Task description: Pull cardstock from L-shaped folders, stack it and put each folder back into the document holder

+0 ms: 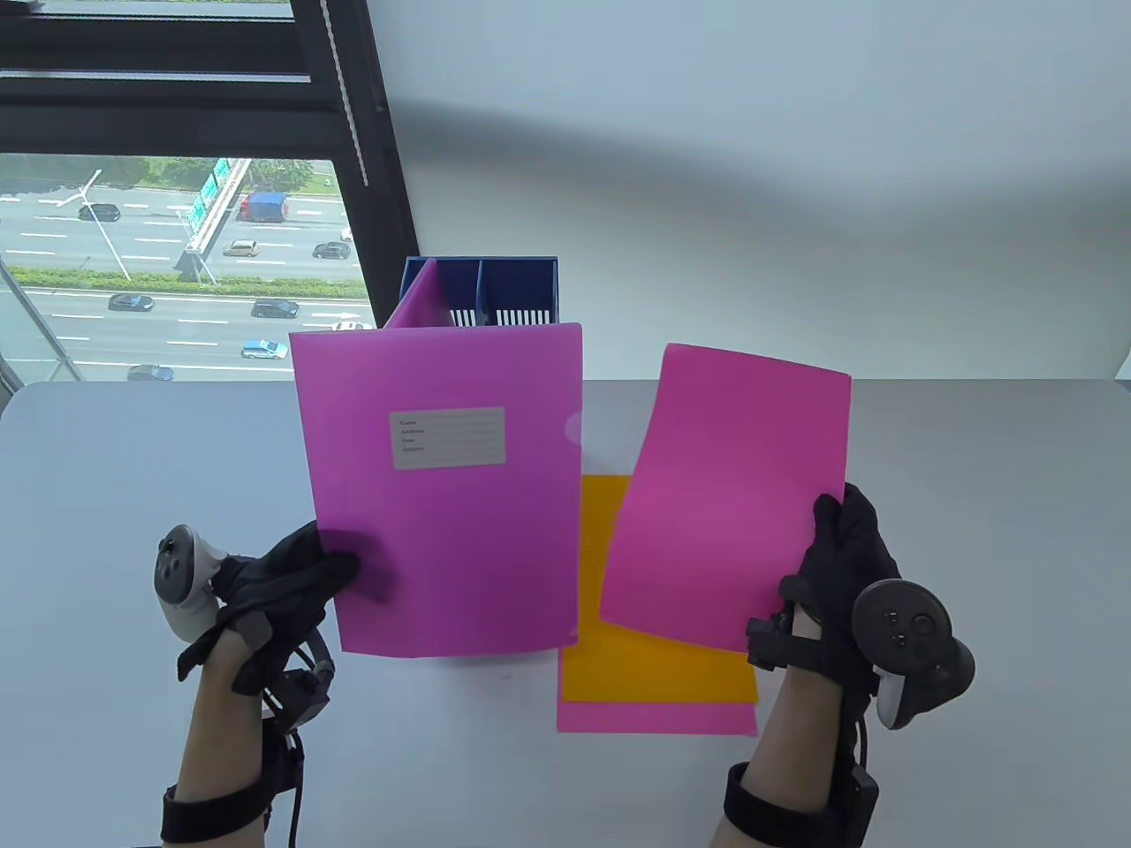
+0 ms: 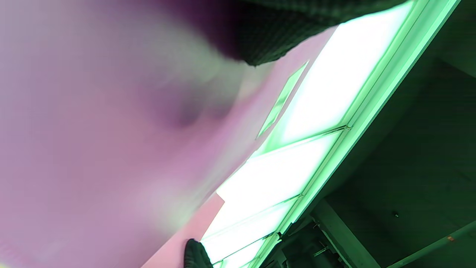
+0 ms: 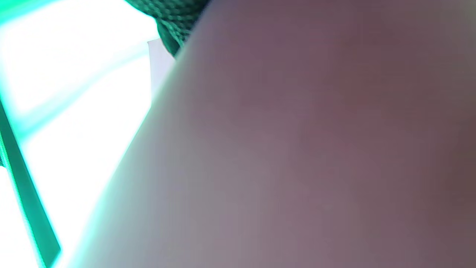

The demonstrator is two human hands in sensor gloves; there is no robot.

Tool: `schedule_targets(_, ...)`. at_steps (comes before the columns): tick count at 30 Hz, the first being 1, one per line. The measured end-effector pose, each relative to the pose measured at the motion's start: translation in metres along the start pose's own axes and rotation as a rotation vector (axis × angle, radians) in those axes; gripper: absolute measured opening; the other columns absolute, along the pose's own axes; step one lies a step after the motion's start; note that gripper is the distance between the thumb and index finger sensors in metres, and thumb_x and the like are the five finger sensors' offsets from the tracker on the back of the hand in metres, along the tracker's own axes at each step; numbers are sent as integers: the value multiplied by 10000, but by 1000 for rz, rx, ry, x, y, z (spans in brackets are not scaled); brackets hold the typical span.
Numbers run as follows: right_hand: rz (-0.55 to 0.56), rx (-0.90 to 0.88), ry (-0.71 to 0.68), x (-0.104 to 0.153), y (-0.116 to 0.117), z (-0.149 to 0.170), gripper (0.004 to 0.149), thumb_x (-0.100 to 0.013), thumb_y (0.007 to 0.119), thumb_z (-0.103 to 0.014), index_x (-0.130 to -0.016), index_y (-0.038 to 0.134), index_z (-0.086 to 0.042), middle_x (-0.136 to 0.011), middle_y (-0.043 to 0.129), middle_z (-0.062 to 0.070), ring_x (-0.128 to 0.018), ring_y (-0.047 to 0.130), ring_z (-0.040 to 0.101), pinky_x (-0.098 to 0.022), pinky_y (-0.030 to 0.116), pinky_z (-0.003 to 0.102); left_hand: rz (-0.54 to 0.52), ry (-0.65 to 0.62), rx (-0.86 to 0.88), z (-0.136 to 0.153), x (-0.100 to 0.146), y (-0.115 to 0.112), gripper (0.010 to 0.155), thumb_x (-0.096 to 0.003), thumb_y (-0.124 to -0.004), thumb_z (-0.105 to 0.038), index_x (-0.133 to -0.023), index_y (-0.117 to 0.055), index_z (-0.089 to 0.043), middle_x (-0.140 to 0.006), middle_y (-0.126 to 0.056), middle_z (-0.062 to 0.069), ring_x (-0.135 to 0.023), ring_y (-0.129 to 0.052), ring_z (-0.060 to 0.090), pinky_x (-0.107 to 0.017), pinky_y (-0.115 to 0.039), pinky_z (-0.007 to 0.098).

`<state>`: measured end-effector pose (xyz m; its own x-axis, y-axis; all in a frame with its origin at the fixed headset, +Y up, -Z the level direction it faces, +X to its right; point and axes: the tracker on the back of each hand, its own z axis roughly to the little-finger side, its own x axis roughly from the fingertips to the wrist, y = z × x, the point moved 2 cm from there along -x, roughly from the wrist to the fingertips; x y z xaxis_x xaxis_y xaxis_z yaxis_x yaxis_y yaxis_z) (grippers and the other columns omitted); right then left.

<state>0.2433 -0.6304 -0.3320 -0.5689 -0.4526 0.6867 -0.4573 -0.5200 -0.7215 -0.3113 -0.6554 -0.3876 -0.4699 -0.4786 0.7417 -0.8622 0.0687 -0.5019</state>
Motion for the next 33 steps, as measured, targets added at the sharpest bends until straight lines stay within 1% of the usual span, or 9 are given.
schedule_targets(4,-92,-27,95,-3,17,23,370,-592,811,-389,-915,844,-211,-655,1002,17,-231,951,74,-604,756,420,-11,-10,7,-2,2,3,449,-586,-760,-295,-1021,-767,-184,-850,-934,38,-653,-1054,302,-690,-716,534)
schedule_targets(10,-299,11,192,-2,55,47,371,-590,815,-392,-915,845,-215,-646,1006,12,-229,951,71,-602,759,418,-27,-17,17,-2,4,7,450,-587,-760,-296,-1022,-766,-182,-848,-935,39,-652,-1054,301,-689,-718,533)
schedule_targets(16,-463,69,226,8,100,57,389,-591,815,-402,-932,828,-214,-653,1003,-5,-243,956,76,-613,750,419,-27,-19,15,-2,4,7,449,-586,-761,-296,-1021,-768,-182,-849,-934,39,-652,-1054,302,-690,-716,535)
schedule_targets(20,-526,121,247,18,124,58,475,-591,821,-421,-1005,758,-197,-709,978,7,-296,957,102,-647,709,442,-21,-18,12,-1,3,6,448,-586,-762,-298,-1020,-768,-185,-847,-935,37,-651,-1054,300,-689,-717,535)
schedule_targets(21,-533,138,248,19,126,58,508,-591,822,-427,-1033,721,-200,-749,960,18,-328,957,115,-663,687,453,-20,-17,12,-1,3,6,448,-586,-762,-298,-1019,-769,-183,-847,-935,38,-652,-1053,300,-689,-717,535)
schedule_targets(25,-543,221,240,24,134,55,637,-587,820,-474,-1116,574,-219,-959,815,65,-632,923,240,-740,526,523,-15,-18,11,-1,3,6,448,-586,-762,-299,-1019,-769,-183,-847,-935,37,-650,-1054,299,-689,-718,534)
schedule_targets(28,-534,224,247,24,133,52,619,-594,810,-485,-1110,602,-214,-1044,721,98,-806,824,329,-762,428,550,-12,-16,9,0,2,6,448,-586,-762,-300,-1019,-770,-182,-846,-935,36,-649,-1055,298,-689,-718,534)
schedule_targets(30,-532,212,239,22,128,49,607,-595,804,-494,-1103,620,-217,-1068,689,100,-853,784,347,-767,397,555,-10,-16,10,0,2,5,447,-587,-762,-300,-1018,-769,-182,-847,-935,37,-652,-1053,297,-690,-717,533)
schedule_targets(33,-482,118,211,17,115,35,587,-598,799,-496,-1092,643,-221,-1062,701,95,-853,789,338,-768,404,555,-7,-16,6,1,1,4,449,-586,-763,-300,-1019,-769,-182,-845,-936,37,-650,-1054,298,-689,-718,535)
